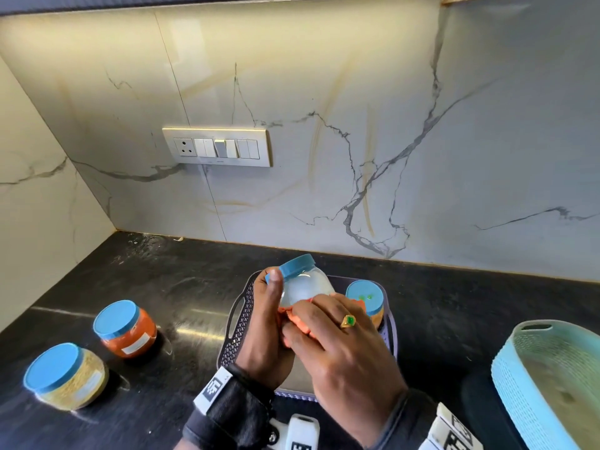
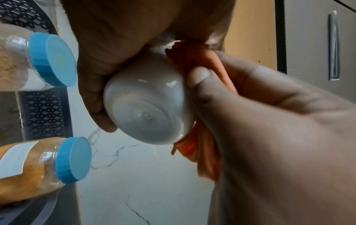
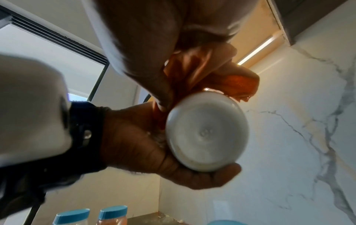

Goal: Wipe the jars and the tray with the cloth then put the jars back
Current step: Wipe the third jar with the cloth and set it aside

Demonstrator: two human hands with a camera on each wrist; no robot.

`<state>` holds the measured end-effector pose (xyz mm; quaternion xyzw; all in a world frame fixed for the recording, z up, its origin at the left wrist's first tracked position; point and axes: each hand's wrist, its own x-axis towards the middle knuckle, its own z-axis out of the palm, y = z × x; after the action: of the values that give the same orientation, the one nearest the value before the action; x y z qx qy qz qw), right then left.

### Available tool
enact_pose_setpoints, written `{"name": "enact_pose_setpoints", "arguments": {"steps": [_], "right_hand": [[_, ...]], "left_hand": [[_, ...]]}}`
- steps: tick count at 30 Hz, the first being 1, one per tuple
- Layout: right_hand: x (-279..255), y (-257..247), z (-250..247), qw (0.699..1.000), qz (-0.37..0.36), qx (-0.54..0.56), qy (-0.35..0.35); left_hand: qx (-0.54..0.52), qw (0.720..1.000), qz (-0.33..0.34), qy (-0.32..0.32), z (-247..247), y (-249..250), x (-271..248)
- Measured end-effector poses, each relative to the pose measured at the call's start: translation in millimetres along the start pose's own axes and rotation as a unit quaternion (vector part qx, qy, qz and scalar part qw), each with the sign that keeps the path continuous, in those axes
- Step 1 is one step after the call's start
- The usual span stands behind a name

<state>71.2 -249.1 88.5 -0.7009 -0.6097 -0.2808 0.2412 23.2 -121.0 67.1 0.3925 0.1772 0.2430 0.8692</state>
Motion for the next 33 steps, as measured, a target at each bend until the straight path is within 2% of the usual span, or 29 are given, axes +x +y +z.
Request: {"name": "enact_pose_setpoints", "arguments": {"steps": [2,4,7,9,10,13,14,17,18,19,20,21,22,24,27,30,31,33], "right_hand": [[-10,7,-1,1.000,-0.010,0.023,0.006],[-22,21,1,0.998,0.015,0.063,0.007],[-36,44,8,0.975,0.124,0.181,0.037],[-39,51,14,0.933,0.218,0.279,0.057],[-37,52,15,0.899,0.270,0.340,0.062],[-29,49,23,0.765,0.408,0.494,0.062],[-28,49,28,0.714,0.449,0.535,0.058],[-21,45,36,0.513,0.534,0.672,0.033],[-19,44,37,0.462,0.546,0.699,0.025],[-18,42,38,0.429,0.550,0.716,0.021],[-19,41,38,0.415,0.550,0.724,0.018],[-19,39,40,0.417,0.548,0.725,0.014],[-21,38,42,0.432,0.549,0.715,0.013],[-24,36,47,0.472,0.554,0.686,0.018],[-27,33,55,0.500,0.556,0.664,0.018],[-24,31,60,0.522,0.556,0.646,0.028],[-23,31,63,0.530,0.552,0.643,0.030],[-22,28,69,0.535,0.545,0.644,0.027]], "left_hand": [[0.018,0.999,0.018,0.027,-2,1,5],[0.027,0.999,0.031,0.016,-4,1,10],[0.035,0.998,0.043,-0.004,-6,4,15],[0.039,0.998,0.040,-0.014,-7,5,18],[0.038,0.998,0.041,-0.019,-9,5,18],[0.036,0.997,0.057,-0.040,-12,9,19],[0.034,0.997,0.060,-0.045,-13,11,18],[0.021,0.996,0.057,-0.067,-18,14,14],[0.029,0.995,0.058,-0.073,-21,15,12],[0.047,0.995,0.060,-0.071,-23,16,11],[0.077,0.993,0.064,-0.061,-23,18,10],[0.125,0.989,0.073,-0.034,-24,21,9],[0.193,0.977,0.086,0.004,-25,26,9],[0.337,0.934,0.112,0.049,-27,38,8],[0.516,0.851,0.091,0.032,-27,56,5],[0.686,0.724,0.071,0.016,-24,69,-1],[0.707,0.704,0.066,0.012,-24,74,-3],[0.694,0.718,0.053,0.012,-26,83,-8]]}}
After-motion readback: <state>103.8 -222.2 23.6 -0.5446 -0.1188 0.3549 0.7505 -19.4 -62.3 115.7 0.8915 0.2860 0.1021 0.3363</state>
